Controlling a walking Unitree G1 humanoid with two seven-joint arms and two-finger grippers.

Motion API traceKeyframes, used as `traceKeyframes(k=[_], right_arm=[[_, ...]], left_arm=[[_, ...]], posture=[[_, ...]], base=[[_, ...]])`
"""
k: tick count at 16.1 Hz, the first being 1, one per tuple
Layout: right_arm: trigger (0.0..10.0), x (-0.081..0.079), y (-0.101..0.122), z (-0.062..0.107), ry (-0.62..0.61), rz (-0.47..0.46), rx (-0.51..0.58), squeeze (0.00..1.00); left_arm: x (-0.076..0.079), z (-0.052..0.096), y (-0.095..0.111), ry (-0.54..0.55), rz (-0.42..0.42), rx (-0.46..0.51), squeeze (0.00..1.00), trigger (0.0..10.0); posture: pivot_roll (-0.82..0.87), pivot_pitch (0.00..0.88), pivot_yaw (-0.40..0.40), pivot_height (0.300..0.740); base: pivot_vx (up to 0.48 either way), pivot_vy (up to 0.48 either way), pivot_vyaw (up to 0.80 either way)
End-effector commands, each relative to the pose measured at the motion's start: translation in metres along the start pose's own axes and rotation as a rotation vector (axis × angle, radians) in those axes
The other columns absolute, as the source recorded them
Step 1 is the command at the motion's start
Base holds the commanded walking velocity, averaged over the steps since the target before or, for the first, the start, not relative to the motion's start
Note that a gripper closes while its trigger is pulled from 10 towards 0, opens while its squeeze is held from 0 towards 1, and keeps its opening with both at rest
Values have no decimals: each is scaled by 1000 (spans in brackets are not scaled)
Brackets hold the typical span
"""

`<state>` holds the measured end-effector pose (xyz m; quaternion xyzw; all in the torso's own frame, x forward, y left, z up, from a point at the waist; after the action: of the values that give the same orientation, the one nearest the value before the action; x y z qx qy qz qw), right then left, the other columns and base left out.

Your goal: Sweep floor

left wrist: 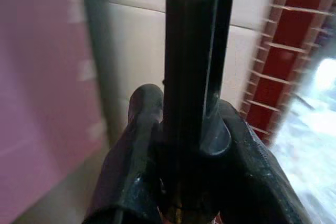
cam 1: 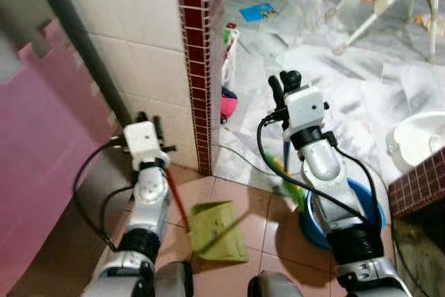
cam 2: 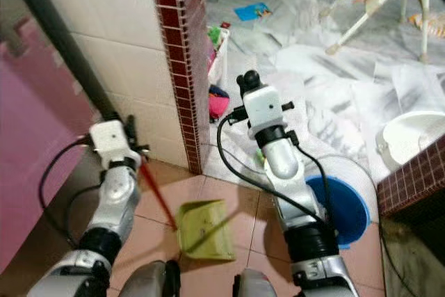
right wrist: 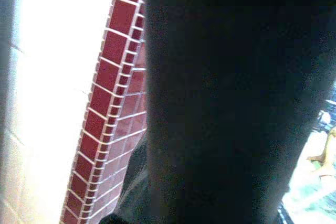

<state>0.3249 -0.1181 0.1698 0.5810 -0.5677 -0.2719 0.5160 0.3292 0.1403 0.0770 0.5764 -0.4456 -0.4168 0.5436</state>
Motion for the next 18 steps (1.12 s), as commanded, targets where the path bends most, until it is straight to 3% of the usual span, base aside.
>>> traceKeyframes(k=[1, 6, 10, 12, 16, 18], right_arm=[[10000, 1, -1, -1, 5, -1, -11, 0], [10000, -2, -28, 12, 24, -75, -153, 0], [10000, -6, -35, 15, 29, -115, -207, 0], [10000, -21, -37, 16, 119, -238, -262, 0], [10000, -39, -18, 16, 356, -373, -300, 0], [10000, -38, 8, 10, 426, -453, -197, 0]], left_arm=[[1, -5, 5, 24, -26, 13, 0, 10000], [17, -3, -4, 10, -27, -31, 0, 10000], [21, -3, -5, -9, -28, -38, 0, 10000], [23, -4, -6, -19, -28, -38, 0, 10000], [25, -4, -6, -29, -34, -39, 0, 10000], [27, -4, -6, -42, -42, -43, 0, 10000]], posture=[[-74, 113, 14, 740], [-95, 106, 12, 740], [-99, 102, 10, 740], [-103, 96, 8, 740], [-116, 97, 12, 740], [-122, 96, 14, 740]], base=[[0, 0, 0], [0, 0, 0], [0, 0, 0], [0, 0, 0], [0, 0, 0], [0, 0, 0]])
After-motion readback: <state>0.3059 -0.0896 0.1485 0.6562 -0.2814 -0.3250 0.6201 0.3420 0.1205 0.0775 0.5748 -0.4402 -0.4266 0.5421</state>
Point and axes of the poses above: a point about 5 cm out from each wrist's last joint towards the gripper, its own z axis pointing back from the gripper into the wrist, its own y axis along the axis of the wrist's last joint, x = y × z, the point moved 1 cm from there along -z, pointing out of the wrist towards the gripper, and after that the axes turned 4 degrees about -z, right-handed, at the moved point
